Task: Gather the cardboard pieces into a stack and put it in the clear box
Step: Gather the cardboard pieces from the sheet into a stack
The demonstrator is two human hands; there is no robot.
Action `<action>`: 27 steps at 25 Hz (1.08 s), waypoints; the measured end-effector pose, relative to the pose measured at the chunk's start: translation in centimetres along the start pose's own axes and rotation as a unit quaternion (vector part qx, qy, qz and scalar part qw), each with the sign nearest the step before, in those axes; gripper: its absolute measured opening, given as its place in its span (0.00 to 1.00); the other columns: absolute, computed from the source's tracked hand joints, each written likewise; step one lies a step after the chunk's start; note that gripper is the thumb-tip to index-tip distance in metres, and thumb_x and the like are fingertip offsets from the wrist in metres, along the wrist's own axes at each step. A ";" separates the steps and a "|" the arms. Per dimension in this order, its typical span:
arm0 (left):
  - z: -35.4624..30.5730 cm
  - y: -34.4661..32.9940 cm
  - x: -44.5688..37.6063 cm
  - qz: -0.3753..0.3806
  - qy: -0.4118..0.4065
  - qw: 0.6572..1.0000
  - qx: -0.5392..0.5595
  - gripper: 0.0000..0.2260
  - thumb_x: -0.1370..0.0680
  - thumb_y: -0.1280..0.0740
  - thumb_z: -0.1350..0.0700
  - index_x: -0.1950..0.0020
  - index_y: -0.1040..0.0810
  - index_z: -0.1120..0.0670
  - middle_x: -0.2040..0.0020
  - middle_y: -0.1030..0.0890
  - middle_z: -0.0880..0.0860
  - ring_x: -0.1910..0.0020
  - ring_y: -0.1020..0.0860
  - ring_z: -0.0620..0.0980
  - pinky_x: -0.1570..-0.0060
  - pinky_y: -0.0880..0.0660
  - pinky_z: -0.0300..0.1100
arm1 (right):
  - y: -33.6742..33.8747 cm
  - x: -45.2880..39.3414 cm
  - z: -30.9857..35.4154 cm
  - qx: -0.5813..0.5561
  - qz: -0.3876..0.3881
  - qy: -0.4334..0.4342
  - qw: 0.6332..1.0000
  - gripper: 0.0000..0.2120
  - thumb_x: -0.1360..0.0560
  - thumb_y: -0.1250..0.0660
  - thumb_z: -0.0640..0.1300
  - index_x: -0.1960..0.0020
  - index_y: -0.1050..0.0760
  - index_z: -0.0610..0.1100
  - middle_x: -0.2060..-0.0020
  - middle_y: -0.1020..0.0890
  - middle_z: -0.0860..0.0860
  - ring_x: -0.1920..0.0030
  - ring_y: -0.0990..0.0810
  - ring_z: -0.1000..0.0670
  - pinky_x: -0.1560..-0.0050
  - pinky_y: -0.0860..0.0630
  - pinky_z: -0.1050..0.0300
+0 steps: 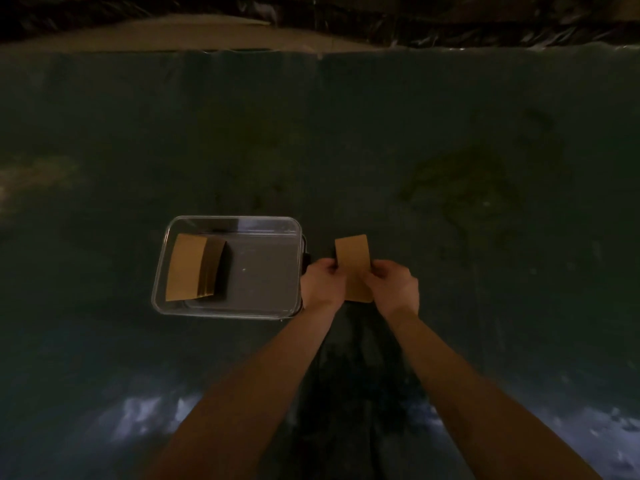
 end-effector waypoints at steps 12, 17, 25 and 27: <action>0.5 -1.6 -0.7 0.022 0.055 0.997 0.053 0.16 0.19 0.37 0.51 0.34 0.24 0.57 0.41 0.19 0.56 0.43 0.20 0.56 0.55 0.30 0.42 | -1.2 -2.1 -0.4 -0.033 0.062 -0.082 0.994 0.39 0.30 0.26 0.51 0.24 0.39 0.44 0.32 0.26 0.42 0.38 0.23 0.42 0.52 0.23 0.53; 1.4 -0.9 -1.0 0.057 0.113 0.983 0.133 0.12 0.19 0.38 0.51 0.41 0.22 0.54 0.49 0.21 0.53 0.54 0.24 0.48 0.61 0.31 0.40 | -1.6 -1.7 -0.4 -0.181 0.158 -0.137 0.961 0.30 0.33 0.21 0.48 0.35 0.28 0.42 0.50 0.20 0.50 0.53 0.21 0.51 0.62 0.25 0.59; 2.8 -0.7 5.3 0.119 0.092 0.950 0.275 0.16 0.20 0.38 0.62 0.32 0.26 0.57 0.41 0.20 0.61 0.43 0.20 0.57 0.42 0.21 0.53 | 1.0 3.1 -1.0 -0.111 0.122 0.003 0.986 0.23 0.35 0.22 0.50 0.47 0.30 0.48 0.53 0.22 0.51 0.55 0.22 0.53 0.62 0.26 0.58; 3.2 0.3 7.6 0.115 0.037 0.952 0.282 0.26 0.22 0.32 0.60 0.25 0.34 0.52 0.38 0.22 0.58 0.42 0.21 0.54 0.43 0.22 0.48 | 2.1 4.9 -1.2 -0.025 0.098 0.078 0.992 0.21 0.34 0.23 0.50 0.48 0.30 0.48 0.57 0.23 0.54 0.54 0.21 0.51 0.62 0.25 0.59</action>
Point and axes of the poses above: each hand's wrist, its own x-axis away from the middle knuckle, its own y-axis out of the back of the hand, z = x × y, the point moved 3 cm from there along -x, towards the middle knuckle
